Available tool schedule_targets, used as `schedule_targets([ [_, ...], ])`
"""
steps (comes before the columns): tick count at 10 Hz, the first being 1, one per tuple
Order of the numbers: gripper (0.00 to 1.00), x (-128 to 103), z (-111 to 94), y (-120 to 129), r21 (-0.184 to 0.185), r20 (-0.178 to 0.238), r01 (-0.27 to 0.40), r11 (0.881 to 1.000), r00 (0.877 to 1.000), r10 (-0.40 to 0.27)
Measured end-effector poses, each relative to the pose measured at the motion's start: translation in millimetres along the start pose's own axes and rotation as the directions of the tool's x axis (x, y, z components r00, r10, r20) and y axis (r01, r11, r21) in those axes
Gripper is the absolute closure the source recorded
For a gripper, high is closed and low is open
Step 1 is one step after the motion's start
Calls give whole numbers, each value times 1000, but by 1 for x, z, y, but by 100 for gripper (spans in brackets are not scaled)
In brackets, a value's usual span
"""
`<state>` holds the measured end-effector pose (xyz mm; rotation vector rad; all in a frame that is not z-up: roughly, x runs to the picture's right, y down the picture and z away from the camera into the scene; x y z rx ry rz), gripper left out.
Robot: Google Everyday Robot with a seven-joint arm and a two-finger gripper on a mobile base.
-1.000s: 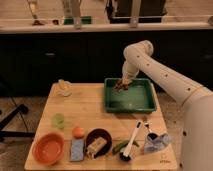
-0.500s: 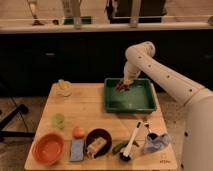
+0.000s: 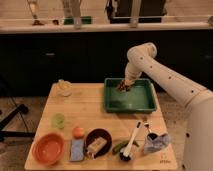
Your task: Place grapes in tray
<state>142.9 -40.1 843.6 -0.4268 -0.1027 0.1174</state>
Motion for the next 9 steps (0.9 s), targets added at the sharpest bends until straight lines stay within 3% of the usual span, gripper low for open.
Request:
schedule_targets([
  [4, 56, 5, 2, 1, 4, 1, -15, 1000, 1000, 15],
  [9, 48, 10, 5, 1, 10, 1, -30, 999, 1000, 30],
])
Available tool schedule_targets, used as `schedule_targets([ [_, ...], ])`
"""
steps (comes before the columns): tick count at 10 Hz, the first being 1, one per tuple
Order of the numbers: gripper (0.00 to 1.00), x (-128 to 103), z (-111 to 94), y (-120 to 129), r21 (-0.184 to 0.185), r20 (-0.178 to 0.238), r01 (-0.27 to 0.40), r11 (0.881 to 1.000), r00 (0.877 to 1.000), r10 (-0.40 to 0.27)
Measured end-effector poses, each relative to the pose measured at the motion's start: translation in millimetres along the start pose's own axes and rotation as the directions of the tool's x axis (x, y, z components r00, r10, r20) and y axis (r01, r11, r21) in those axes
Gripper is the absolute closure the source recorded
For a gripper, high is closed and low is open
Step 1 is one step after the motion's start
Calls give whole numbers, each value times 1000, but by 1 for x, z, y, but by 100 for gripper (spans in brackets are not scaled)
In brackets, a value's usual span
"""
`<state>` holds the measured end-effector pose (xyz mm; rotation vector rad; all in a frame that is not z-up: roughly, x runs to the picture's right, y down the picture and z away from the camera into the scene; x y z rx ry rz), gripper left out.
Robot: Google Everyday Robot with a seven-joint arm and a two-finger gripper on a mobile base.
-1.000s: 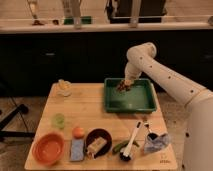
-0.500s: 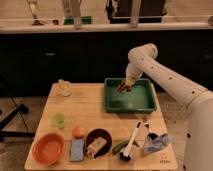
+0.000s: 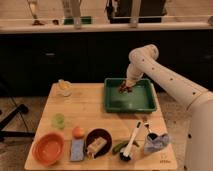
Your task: Place grapes in tray
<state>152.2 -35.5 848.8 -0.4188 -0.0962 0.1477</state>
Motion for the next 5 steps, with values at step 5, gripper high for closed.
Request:
schedule_targets([
  [5, 36, 4, 3, 0, 2, 3, -17, 1000, 1000, 17],
])
